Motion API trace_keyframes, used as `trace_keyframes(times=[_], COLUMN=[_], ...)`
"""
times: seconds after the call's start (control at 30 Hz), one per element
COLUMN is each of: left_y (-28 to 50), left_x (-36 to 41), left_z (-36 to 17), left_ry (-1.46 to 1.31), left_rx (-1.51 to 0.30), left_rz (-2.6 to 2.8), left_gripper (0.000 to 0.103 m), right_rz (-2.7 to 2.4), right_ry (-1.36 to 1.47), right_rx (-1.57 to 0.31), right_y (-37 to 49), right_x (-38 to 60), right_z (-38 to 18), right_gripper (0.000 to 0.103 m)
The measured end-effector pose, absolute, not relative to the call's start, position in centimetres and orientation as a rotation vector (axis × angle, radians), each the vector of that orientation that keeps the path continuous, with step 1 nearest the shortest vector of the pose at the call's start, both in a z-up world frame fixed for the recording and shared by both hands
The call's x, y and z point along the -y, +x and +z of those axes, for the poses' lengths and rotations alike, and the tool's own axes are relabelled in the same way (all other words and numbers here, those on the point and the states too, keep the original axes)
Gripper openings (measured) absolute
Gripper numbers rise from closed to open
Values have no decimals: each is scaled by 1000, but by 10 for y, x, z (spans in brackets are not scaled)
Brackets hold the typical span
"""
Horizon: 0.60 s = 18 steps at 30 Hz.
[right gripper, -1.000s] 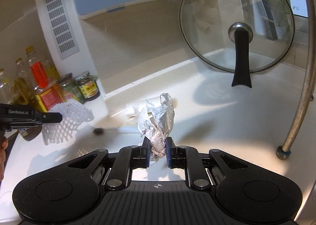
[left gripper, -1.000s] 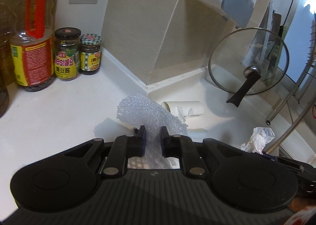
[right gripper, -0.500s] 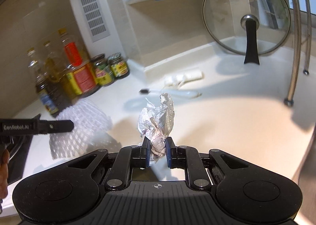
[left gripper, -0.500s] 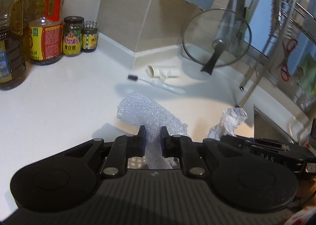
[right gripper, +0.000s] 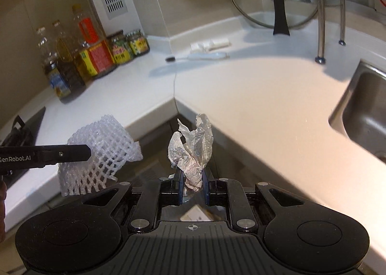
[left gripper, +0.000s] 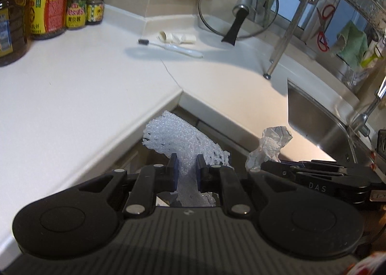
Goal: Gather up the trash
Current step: 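Carry the bubble wrap and plastic bag down over the wastebasket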
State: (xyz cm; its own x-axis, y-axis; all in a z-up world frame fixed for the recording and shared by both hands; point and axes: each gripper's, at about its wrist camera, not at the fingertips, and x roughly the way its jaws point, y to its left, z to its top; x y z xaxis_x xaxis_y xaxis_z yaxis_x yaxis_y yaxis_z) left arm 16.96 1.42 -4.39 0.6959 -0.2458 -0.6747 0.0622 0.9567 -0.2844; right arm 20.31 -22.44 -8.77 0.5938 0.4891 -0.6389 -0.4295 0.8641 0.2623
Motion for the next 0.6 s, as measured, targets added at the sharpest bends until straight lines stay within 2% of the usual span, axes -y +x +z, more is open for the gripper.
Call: trace_keyframes(times=[0.6], left_y=[174], left_x=[16], left_z=[-155], left_ry=[-229], left_rx=[-993], left_rz=[-52], left_gripper=[13], right_rz=[628], right_ry=[-58], right_rx=[-893], right_y=[215], right_x=[215], right_z=[-156], right_gripper=[16])
